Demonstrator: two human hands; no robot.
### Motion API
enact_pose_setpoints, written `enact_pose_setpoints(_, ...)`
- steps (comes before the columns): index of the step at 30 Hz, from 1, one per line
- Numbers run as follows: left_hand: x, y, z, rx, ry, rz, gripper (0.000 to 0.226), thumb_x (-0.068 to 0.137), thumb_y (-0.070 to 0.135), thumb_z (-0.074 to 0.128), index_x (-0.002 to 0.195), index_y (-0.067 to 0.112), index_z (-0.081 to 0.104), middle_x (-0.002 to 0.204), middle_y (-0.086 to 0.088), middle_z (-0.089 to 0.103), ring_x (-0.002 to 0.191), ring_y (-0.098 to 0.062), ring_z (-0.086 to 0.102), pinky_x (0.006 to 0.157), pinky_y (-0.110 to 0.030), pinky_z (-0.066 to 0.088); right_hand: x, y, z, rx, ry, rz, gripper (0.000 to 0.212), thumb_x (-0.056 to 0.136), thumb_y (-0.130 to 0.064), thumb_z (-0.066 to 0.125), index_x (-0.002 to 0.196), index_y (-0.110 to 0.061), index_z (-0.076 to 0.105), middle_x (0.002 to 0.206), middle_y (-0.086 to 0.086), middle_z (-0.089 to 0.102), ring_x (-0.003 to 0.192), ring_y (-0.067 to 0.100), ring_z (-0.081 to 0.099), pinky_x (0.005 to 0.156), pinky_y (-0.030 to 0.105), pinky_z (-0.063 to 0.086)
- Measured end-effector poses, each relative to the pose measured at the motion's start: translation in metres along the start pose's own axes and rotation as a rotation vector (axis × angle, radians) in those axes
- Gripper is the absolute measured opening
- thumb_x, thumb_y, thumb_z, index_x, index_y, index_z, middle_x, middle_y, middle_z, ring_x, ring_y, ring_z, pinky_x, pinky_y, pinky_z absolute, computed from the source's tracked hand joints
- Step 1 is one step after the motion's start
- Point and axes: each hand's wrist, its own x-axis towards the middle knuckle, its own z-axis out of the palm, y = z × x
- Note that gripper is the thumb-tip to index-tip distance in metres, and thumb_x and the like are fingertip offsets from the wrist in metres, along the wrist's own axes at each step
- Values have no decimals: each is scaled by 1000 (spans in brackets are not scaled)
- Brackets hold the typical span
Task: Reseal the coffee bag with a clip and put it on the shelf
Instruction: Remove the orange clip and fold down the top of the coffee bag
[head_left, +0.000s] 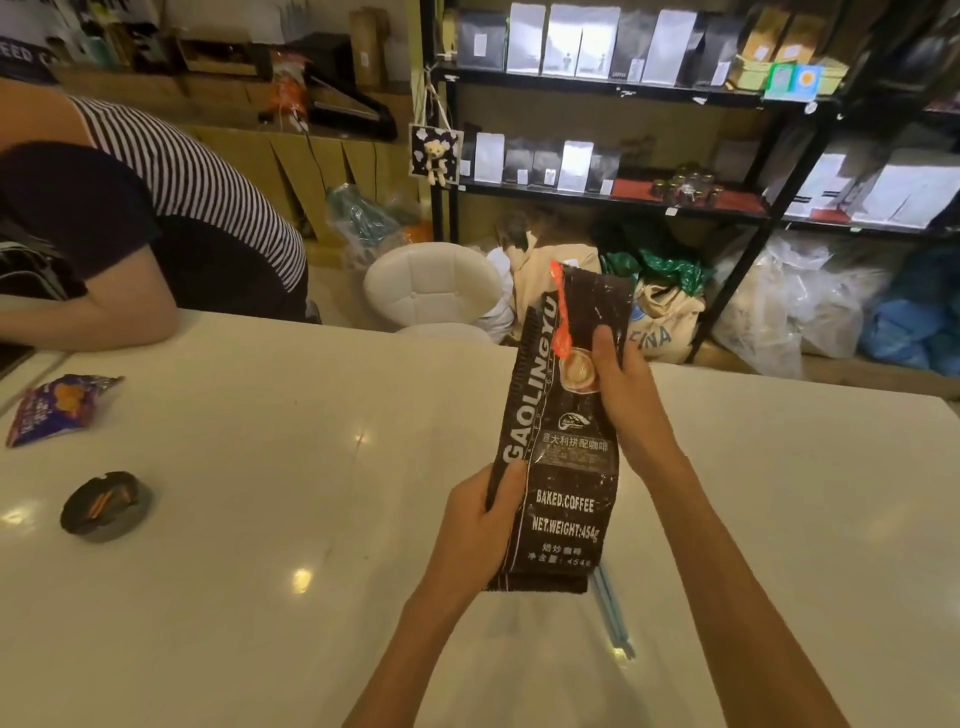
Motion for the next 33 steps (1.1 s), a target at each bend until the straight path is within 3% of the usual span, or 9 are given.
enact_pose_setpoints(3, 1, -3, -6, -51, -41, -34, 38, 94, 47, 49, 102, 15, 68, 94, -2, 79, 86, -16, 77, 69, -22, 60, -31, 14, 7, -210, 40, -11, 73, 70, -84, 54, 119, -30, 54, 99, -19, 69, 83, -10, 68, 70, 10, 52)
enact_pose_setpoints(6, 3, 2, -3, -123, -172, -69, 27, 93, 51, 59, 110, 32, 66, 105, 3, 78, 95, -17, 76, 73, -22, 60, -50, 21, 11, -206, 247, -121, 58, 72, -78, 59, 104, -31, 51, 83, -23, 63, 71, -22, 61, 56, -1, 45)
enact_pose_setpoints(10, 20, 14, 15, -105, 127, 55, 9, 94, 43, 59, 94, 43, 68, 95, 4, 78, 84, -17, 77, 65, -24, 61, -58, 21, 12, -70, 170, -101, 34, 77, -66, 67, 96, -43, 51, 79, -22, 72, 76, -13, 68, 58, 3, 50)
enact_pose_setpoints(15, 24, 8, 15, -243, 138, 117, 25, 101, 21, 56, 115, 41, 64, 112, -2, 75, 100, -22, 74, 74, -29, 62, -88, 42, 6, 146, -32, 156, 54, 67, -65, 76, 111, -39, 60, 92, -17, 78, 80, 6, 77, 58, 15, 58)
enact_pose_setpoints(19, 42, 37, -10, -145, 175, 277, 58, 95, 23, 59, 147, 26, 34, 139, -6, 59, 126, -19, 58, 102, -45, 51, -113, 62, 19, -130, 126, 93, 21, 83, -53, 71, 97, -42, 59, 84, -19, 74, 75, -1, 73, 61, 11, 56)
enact_pose_setpoints(21, 58, 63, -20, 118, 270, 446, 56, 95, 37, 56, 145, 17, 40, 142, -6, 54, 130, -19, 52, 107, -45, 45, -119, 67, 25, -388, 176, -23, 22, 90, -46, 67, 107, -35, 58, 88, -22, 68, 74, 4, 69, 64, 17, 56)
enact_pose_setpoints(25, 72, 87, 0, 693, 329, 853, 55, 102, 43, 43, 77, 5, 72, 82, -11, 74, 85, -30, 67, 80, -53, 49, -128, 60, 38, -567, 199, -194, 26, 93, -35, 67, 110, -16, 64, 90, 0, 73, 74, 21, 67, 65, 40, 59)
enact_pose_setpoints(29, 80, 80, 6, 305, 475, 753, 53, 99, 19, 46, 49, 0, 48, 44, -16, 48, 37, -33, 45, 39, -38, 43, -150, 51, 40, -505, 167, -198, 46, 89, -46, 66, 127, -20, 58, 103, -3, 71, 86, 18, 67, 73, 36, 58)
enact_pose_setpoints(33, 87, 79, -1, 163, 528, 904, 51, 100, 11, 45, 53, 27, 37, 47, 12, 31, 36, 5, 37, 42, -9, 26, -164, 41, 27, -391, 132, -89, 65, 83, -69, 59, 135, -39, 35, 96, -9, 65, 84, 11, 64, 74, 29, 59)
